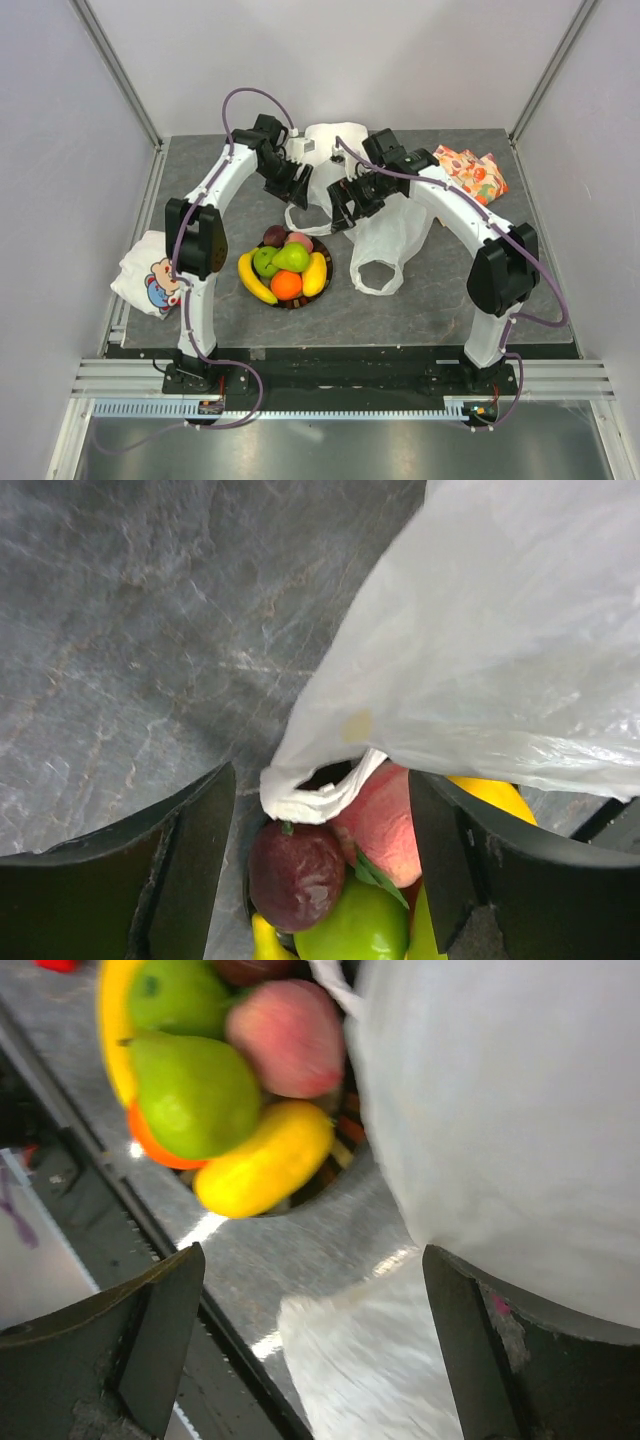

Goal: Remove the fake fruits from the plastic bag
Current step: Take out the fake fruit from the plastic bag, then place the fake fruit on the plate.

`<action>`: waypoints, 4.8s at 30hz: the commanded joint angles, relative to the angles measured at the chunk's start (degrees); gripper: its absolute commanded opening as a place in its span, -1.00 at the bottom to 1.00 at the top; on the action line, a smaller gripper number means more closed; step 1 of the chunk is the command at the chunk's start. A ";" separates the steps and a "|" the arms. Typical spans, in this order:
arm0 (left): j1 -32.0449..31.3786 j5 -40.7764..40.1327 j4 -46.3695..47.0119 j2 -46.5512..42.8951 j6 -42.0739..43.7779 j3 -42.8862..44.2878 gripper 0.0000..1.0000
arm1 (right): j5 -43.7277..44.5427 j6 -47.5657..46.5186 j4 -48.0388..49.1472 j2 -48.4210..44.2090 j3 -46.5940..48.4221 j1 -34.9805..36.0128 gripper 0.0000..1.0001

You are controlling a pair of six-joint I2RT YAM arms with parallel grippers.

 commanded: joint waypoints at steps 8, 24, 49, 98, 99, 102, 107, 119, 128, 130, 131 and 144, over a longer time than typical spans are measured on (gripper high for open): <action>-1.57 0.56 -6.95 2.71 3.64 8.79 0.06 | 24.31 -2.03 0.97 2.37 7.04 -9.54 0.96; -8.07 26.23 -0.72 -5.46 -6.27 21.19 -0.96 | -2.92 -19.52 -0.52 -14.05 9.53 -8.33 0.85; -10.54 23.33 -2.39 -17.67 -5.41 0.89 -0.97 | -4.54 -26.12 -5.90 -14.86 -9.45 -12.98 0.42; -9.31 17.88 -2.39 -11.61 -4.97 5.45 -0.97 | 11.32 -23.39 3.88 -7.81 -7.80 -11.75 -0.74; -9.39 17.79 -2.13 -11.61 -5.06 5.81 -0.96 | 10.53 -23.65 2.05 -8.52 -7.19 -11.74 -0.78; -9.31 17.35 -1.78 -11.43 -5.41 6.60 -0.97 | 9.29 -23.91 -0.51 -10.89 -6.13 -11.74 -0.88; -9.39 17.00 -1.69 -11.61 -5.76 6.60 -0.97 | 8.50 -24.17 -1.92 -14.68 -6.22 -11.57 -0.90; -9.31 14.45 -0.37 -6.34 -7.17 11.25 -0.90 | -1.78 -24.36 -12.73 -22.59 9.94 -7.88 -0.91; -9.40 -8.29 2.62 -13.69 -9.02 15.13 0.94 | -5.13 -20.31 -11.16 -23.29 10.92 -2.26 -0.91; -9.22 -13.65 3.23 -17.30 -8.49 12.33 0.94 | -5.21 -19.87 -10.72 -22.94 11.45 -0.68 -0.90; -9.31 -15.59 3.41 -19.15 -8.22 11.09 0.94 | -5.39 -19.43 -10.37 -22.68 12.32 -0.06 -0.90; -0.61 -19.40 1.30 -39.90 -4.18 -6.74 0.95 | -3.37 -16.91 -1.67 -8.54 17.16 12.42 -0.92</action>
